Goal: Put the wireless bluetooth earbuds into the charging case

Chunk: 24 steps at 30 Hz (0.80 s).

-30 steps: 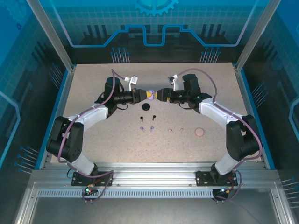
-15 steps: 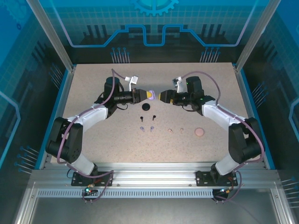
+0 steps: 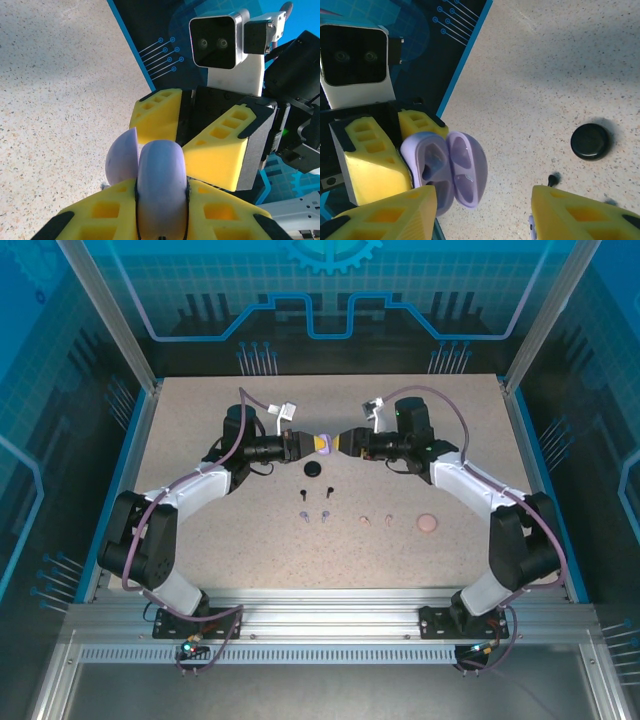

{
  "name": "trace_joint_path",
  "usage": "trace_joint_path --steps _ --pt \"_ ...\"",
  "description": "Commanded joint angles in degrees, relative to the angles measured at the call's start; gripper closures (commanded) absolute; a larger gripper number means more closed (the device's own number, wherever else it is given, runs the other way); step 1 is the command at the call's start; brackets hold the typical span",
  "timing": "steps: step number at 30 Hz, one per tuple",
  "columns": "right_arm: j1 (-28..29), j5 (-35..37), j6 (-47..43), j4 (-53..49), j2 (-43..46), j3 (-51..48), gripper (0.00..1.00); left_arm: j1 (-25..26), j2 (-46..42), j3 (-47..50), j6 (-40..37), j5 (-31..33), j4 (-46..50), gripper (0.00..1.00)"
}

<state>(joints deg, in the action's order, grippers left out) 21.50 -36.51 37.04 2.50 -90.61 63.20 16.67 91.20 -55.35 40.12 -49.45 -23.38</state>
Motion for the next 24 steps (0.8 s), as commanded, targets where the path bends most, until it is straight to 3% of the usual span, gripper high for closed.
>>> trace_joint_path --steps 1,11,24 --pt "1.1 -1.2 -0.5 0.0 -1.5 2.2 0.49 0.0 -1.7 -0.9 -0.7 -2.0 -1.2 1.00" --pt "1.5 -1.1 -0.7 0.3 -2.3 0.9 0.55 0.0 -1.6 -1.4 -0.9 -2.0 -1.0 1.00" --pt "2.1 -1.6 -1.1 0.7 -1.3 -1.4 0.56 0.0 -1.3 -2.1 -1.5 -1.7 -0.2 1.00"
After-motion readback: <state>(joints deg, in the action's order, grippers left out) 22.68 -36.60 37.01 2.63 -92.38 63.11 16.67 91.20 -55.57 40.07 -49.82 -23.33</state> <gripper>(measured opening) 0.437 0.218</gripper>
